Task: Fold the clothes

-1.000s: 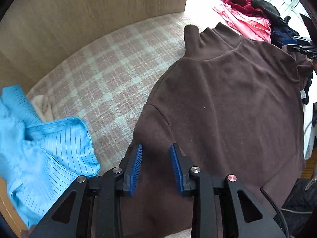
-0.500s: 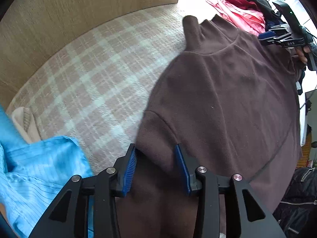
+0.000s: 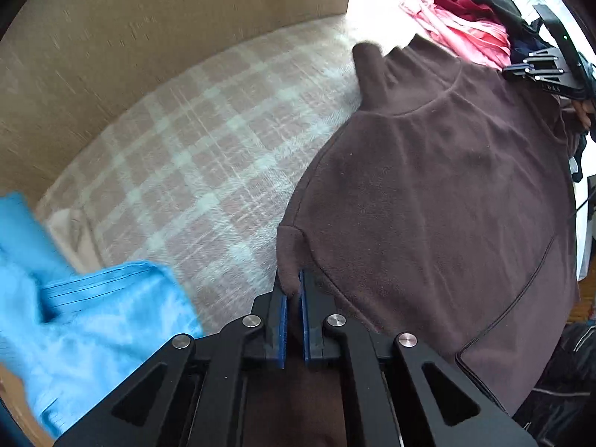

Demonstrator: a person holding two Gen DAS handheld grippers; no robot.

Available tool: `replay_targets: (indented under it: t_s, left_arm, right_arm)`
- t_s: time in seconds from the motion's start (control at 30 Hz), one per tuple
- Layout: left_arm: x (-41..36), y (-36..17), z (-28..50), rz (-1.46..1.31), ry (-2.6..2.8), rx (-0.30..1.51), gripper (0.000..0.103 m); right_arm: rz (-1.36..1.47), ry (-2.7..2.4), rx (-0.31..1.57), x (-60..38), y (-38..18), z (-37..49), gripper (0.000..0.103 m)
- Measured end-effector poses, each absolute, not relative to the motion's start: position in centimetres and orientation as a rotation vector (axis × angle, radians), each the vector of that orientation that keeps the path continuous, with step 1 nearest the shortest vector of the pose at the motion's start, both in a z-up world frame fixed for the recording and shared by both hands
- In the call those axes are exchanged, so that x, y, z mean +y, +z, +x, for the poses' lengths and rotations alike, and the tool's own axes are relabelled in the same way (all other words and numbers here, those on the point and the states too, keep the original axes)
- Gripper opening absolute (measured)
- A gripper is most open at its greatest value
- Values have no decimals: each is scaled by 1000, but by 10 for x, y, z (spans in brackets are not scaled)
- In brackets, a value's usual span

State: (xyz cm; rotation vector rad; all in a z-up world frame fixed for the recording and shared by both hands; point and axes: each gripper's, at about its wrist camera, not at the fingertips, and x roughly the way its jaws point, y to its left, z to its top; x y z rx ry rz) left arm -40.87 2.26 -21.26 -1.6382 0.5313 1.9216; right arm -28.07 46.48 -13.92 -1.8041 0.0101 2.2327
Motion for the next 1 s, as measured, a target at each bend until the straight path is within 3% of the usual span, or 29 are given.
replay_targets:
  t_s: [0.13,0.3,0.33,0.4,0.43,0.5,0.57,0.63,0.73,0.8,0.83,0.87,1.0]
  left_arm:
    - [22,-185,-398,-1543,1983,610,5]
    - [16,-231,-410,-1676,1967,601,6]
    - [15,-227,-406,-1654,1975,617,11]
    - [8,-214,-400,-1621,1980,627,21]
    - [3,-206,-397,-1614,1976,620,23]
    - [-10,-191,-391,-1626,1943,556,25]
    - [-14,-197,-378,-1655,1890,626,33]
    - [-18,-203,-365,-1683,1835,698,34]
    - [-19,-233,-352,-1757,1767,891,35]
    - [-21,-240,-346,-1754,1761,933,25]
    - [-24,-237,-346,-1758,1784,923,3]
    - [-28,-234,-346,-1763,1808,912,4]
    - [-49,-220,-335,-1749,1842,943,4]
  right_arm:
    - [-1711,2175,-31,482,-130,-272,0]
    - [-1726,2197,72,484,-120,-265,0]
    - [-1729,2201,93,484,-119,-264,1]
    - [-1734,2208,135,485,-115,-262,14]
    - [-1736,2212,156,486,-113,-260,25]
    - [-1741,2219,198,486,-109,-258,37]
    - [-1802,2236,250,484,-108,-256,41]
    - [-1890,2228,280,481,-116,-254,42]
    - [-1991,2164,179,468,-140,-249,42]
    - [-2013,2129,84,460,-150,-248,41]
    - [-2020,2114,56,457,-154,-247,19]
    - [-2025,2111,59,455,-155,-246,3]
    - [-1979,2084,-93,451,-153,-235,4]
